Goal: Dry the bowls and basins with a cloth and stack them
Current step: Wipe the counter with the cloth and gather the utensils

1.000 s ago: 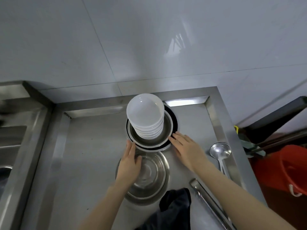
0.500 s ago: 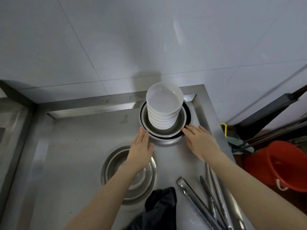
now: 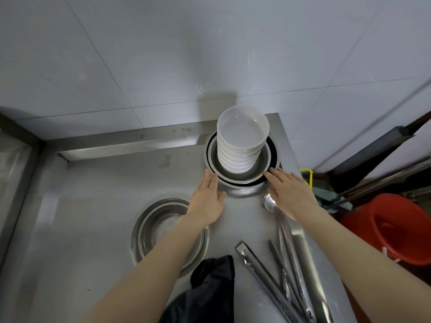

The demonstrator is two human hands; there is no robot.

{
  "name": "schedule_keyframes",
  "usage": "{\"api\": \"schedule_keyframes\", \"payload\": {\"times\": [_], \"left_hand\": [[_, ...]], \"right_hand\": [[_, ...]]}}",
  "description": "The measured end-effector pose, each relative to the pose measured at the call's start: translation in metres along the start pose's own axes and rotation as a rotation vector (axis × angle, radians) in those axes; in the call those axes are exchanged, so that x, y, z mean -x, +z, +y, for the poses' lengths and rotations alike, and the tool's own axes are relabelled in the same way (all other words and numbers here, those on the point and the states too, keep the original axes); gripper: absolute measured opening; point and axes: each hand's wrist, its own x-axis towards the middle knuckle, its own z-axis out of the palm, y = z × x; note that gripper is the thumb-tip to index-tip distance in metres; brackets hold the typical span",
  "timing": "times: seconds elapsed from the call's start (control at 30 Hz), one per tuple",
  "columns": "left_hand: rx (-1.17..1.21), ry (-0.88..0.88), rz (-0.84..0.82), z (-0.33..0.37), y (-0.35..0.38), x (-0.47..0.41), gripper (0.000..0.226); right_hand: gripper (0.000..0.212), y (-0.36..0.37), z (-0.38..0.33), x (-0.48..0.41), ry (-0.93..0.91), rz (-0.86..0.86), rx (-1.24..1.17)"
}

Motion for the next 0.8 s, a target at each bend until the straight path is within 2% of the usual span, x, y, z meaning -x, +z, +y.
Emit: {"api": "schedule_keyframes", "payload": {"times": [0.1, 0.23, 0.3, 0.37, 0.47, 0.57, 0.67, 0.8], "left_hand": [[0.050, 0.003, 0.051, 0.004, 0.008, 0.014, 0.062], [0.244, -0.031, 0.214, 0.014, 0.036, 0.078, 0.044], [0.316, -0.066, 0.207, 0.023, 0.055, 0.119, 0.032], [0.401, -0.118, 0.130, 0.031, 0.079, 0.152, 0.026], [0.473, -0.157, 0.039, 0.045, 0.115, 0.176, 0.046], [0.509, -0.220, -0.015, 0.062, 0.132, 0.178, 0.059], [0.564, -0.284, -0.011, 0.072, 0.139, 0.169, 0.064], [0.660, -0.299, -0.006, 0.083, 0.142, 0.159, 0.060]], "right_hand": [[0.055, -0.006, -0.006, 0.016, 0.091, -0.019, -0.124], [0.049, -0.015, -0.025, 0.074, 0.399, 0.053, -0.358], [0.053, -0.019, -0.037, 0.113, 0.519, -0.075, -0.366], [0.063, -0.021, -0.048, 0.146, 0.609, -0.233, -0.362], [0.067, -0.018, -0.060, 0.178, 0.679, -0.328, -0.384], [0.055, -0.013, -0.063, 0.185, 0.744, -0.369, -0.432], [0.032, -0.010, -0.065, 0.183, 0.789, -0.357, -0.574], [0.020, -0.006, -0.071, 0.185, 0.815, -0.385, -0.738]]}}
